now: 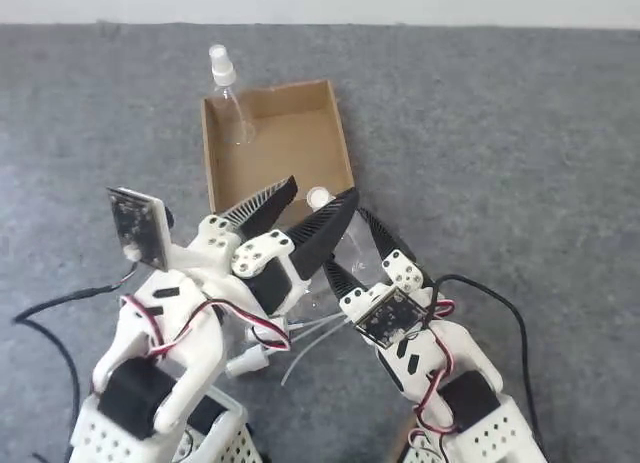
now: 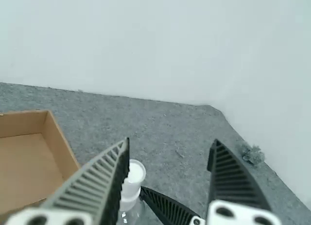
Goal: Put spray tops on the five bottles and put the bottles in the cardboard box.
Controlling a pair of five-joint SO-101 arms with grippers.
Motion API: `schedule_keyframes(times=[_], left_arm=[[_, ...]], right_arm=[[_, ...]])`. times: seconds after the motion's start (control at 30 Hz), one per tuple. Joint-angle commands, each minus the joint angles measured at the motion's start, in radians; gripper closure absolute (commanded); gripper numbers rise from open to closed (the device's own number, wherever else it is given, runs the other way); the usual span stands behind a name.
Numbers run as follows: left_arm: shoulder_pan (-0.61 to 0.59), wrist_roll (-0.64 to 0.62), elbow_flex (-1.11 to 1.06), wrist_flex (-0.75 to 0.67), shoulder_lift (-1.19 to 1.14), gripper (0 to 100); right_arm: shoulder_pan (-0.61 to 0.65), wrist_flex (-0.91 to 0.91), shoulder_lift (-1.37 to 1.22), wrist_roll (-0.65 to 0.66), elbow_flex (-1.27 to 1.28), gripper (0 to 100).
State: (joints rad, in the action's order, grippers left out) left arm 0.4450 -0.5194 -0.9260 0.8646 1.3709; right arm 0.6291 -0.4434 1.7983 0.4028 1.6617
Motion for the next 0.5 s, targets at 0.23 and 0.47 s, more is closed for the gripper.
schedule_keyframes(times=[0.23, 0.47], left_arm=[[-0.005, -0.003, 0.018, 0.008, 0.021, 76], [-0.167, 0.068, 0.018, -0.002, 0.021, 77]], right_arm=[[-0.001, -0.004, 0.012, 0.002, 0.021, 96.9], [-0.002, -0.004, 0.012, 0.002, 0.021, 96.9]])
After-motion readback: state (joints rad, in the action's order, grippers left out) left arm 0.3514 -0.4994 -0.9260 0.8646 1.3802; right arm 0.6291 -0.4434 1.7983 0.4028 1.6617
